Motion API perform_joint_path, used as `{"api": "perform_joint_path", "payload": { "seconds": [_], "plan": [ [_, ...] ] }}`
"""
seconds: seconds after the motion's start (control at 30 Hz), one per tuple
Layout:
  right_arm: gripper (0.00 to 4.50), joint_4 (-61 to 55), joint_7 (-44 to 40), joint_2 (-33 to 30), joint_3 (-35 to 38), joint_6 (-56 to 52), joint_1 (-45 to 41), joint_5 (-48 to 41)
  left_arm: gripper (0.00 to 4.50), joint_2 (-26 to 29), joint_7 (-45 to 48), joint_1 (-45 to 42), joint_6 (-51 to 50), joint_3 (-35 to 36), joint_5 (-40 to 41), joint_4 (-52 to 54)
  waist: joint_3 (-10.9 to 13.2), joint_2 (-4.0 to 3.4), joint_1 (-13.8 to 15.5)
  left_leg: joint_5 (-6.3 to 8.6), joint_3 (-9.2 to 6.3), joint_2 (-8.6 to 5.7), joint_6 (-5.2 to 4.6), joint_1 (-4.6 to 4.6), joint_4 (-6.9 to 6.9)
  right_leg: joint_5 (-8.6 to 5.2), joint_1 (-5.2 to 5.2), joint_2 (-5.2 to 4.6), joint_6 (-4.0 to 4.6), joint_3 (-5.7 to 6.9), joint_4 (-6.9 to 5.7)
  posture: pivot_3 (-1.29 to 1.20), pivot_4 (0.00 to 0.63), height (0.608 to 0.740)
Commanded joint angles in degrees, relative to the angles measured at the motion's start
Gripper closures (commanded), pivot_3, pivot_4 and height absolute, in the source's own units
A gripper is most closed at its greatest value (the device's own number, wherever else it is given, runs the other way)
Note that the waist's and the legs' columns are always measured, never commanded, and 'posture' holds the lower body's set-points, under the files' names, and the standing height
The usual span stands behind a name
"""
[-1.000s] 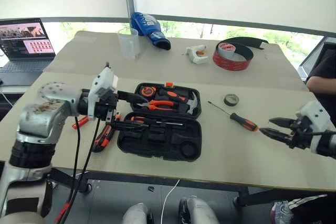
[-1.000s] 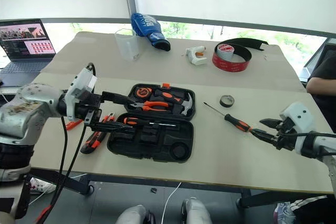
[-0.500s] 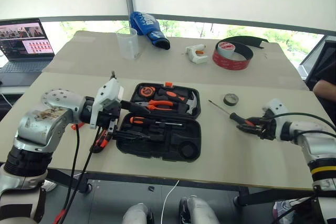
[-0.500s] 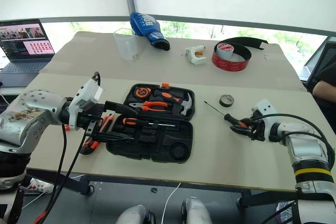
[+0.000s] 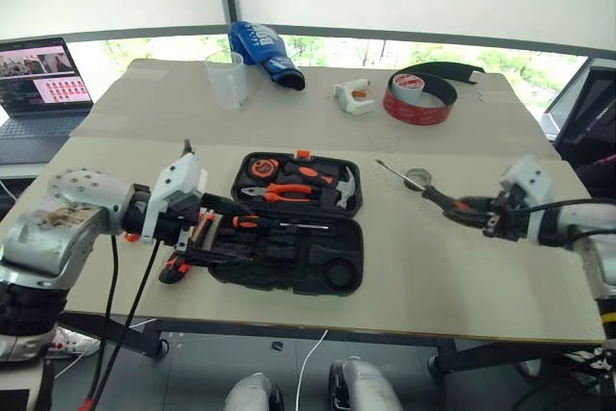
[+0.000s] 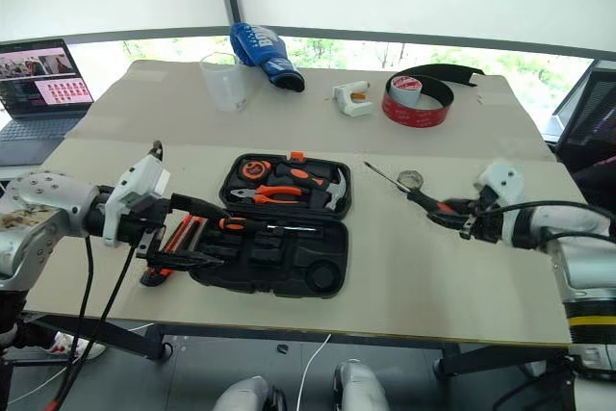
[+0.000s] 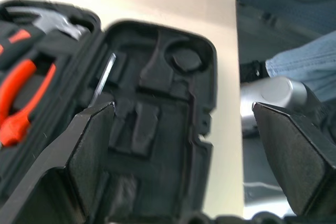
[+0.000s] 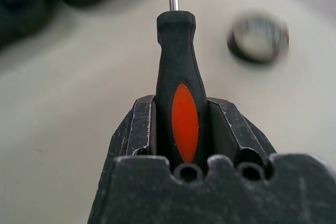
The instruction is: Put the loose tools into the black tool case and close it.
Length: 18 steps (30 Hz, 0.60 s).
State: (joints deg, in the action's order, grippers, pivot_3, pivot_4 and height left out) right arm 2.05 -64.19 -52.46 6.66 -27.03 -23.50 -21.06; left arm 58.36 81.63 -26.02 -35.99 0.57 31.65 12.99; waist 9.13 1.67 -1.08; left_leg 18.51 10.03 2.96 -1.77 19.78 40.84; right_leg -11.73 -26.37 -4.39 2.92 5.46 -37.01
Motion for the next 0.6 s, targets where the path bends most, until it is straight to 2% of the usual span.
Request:
{"api": "perform_joint_path", "payload": {
  "seconds": [0.03, 0.13, 0.27, 0.37, 0.6],
  "plan": [
    [3.44, -13.3, -2.8, 2.3, -7.6, -2.6, -4.0, -2.3, 0.00, 2.4, -0.1, 2.9, 0.3, 4.9, 1.5, 1.9, 0.0, -0.01, -0.1, -0.01, -0.01, 0.00, 0.02, -0.03, -0.03, -0.02, 0.00, 0.01, 0.03, -0.01, -0.02, 0.00, 0.150, 0.730],
    [3.44, -15.1, -2.2, 6.4, -16.2, -1.5, -8.1, 2.3, 0.00, 2.9, -1.4, 5.0, -0.1, 6.8, 1.7, 2.6, 0.0, -0.01, 0.1, -0.04, -0.05, 0.01, 0.08, -0.05, -0.04, -0.05, 0.00, 0.01, 0.08, 0.03, -0.04, 0.00, 0.150, 0.730],
    [3.44, -10.4, 0.4, 11.2, -24.8, 0.1, -13.8, 10.3, 0.00, 2.7, -3.4, 6.7, -0.6, 8.0, 2.0, 4.6, 0.0, -0.02, 0.8, -0.04, -0.06, -0.12, 0.07, 0.13, -0.02, -0.07, -0.12, 0.00, 0.12, 0.11, -0.07, 0.00, 0.150, 0.730],
    [3.44, -6.6, 0.2, 12.8, -27.5, 1.6, -16.1, 13.5, 0.00, 2.5, -5.0, 7.7, -0.9, 8.9, 2.4, 5.8, 0.0, -0.02, 1.2, -0.04, -0.05, -0.18, 0.05, 0.51, 0.07, 0.11, -0.40, -0.03, 0.37, 0.15, -0.07, 0.00, 0.150, 0.730],
    [3.44, -3.0, -1.6, 13.4, -30.4, 4.3, -16.8, 17.7, 0.00, 2.6, -7.5, 8.9, -1.5, 9.9, 3.5, 7.4, 0.0, -0.02, 1.1, -0.04, -0.04, -0.16, 0.05, 0.53, 0.01, 0.06, -0.44, 0.03, 0.39, 0.19, -0.08, 0.00, 0.150, 0.730]
  ]
}}
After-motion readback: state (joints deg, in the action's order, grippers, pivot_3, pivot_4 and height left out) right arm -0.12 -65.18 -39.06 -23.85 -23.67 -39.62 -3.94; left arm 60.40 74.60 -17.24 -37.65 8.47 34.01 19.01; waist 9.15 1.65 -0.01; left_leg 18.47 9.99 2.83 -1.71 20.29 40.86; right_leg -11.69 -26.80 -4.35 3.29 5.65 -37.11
